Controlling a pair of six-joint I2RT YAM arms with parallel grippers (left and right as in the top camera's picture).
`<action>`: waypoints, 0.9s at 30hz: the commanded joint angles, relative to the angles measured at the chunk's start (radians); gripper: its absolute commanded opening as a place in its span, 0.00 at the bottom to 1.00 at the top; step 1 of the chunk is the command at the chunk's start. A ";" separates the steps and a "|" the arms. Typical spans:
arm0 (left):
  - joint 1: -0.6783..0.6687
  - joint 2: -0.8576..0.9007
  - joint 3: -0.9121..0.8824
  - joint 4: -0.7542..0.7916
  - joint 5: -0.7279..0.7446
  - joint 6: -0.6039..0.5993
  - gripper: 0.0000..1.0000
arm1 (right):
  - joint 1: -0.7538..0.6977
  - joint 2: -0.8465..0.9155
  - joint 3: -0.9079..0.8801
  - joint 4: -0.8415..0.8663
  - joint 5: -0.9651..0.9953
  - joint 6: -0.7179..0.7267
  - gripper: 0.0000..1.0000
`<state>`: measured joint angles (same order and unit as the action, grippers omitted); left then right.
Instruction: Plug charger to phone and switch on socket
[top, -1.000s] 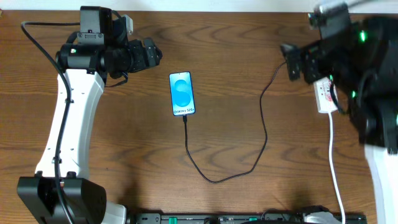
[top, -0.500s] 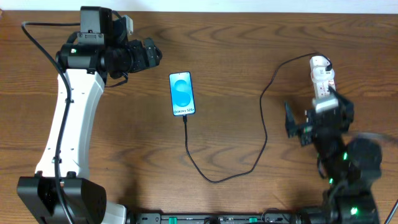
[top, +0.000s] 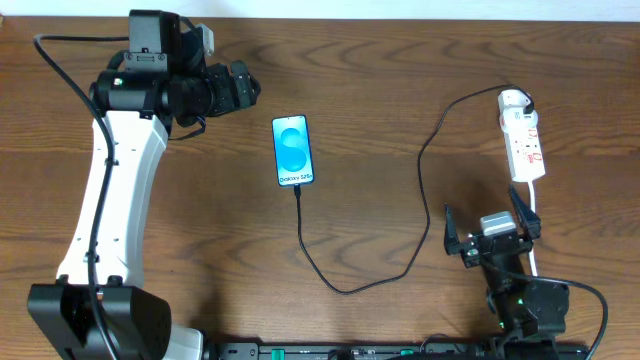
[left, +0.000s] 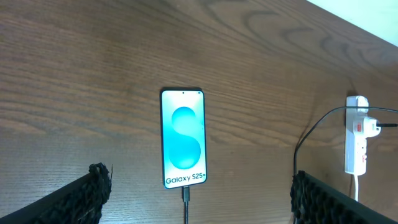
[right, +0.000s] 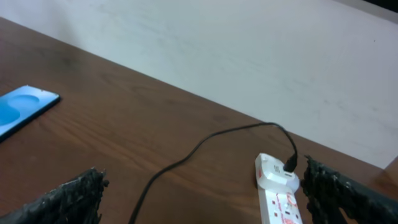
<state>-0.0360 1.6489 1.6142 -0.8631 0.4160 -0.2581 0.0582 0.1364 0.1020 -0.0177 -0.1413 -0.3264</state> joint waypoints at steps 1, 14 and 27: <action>0.002 -0.008 0.002 0.000 -0.002 0.009 0.94 | -0.006 -0.036 -0.037 0.023 -0.008 -0.012 0.99; 0.002 -0.008 0.002 0.000 -0.002 0.009 0.94 | -0.006 -0.127 -0.097 -0.042 -0.008 -0.011 0.99; 0.002 -0.008 0.002 0.000 -0.002 0.009 0.94 | -0.006 -0.132 -0.097 -0.046 -0.007 0.068 0.99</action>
<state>-0.0360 1.6489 1.6142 -0.8631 0.4160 -0.2581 0.0582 0.0147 0.0082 -0.0605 -0.1417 -0.2932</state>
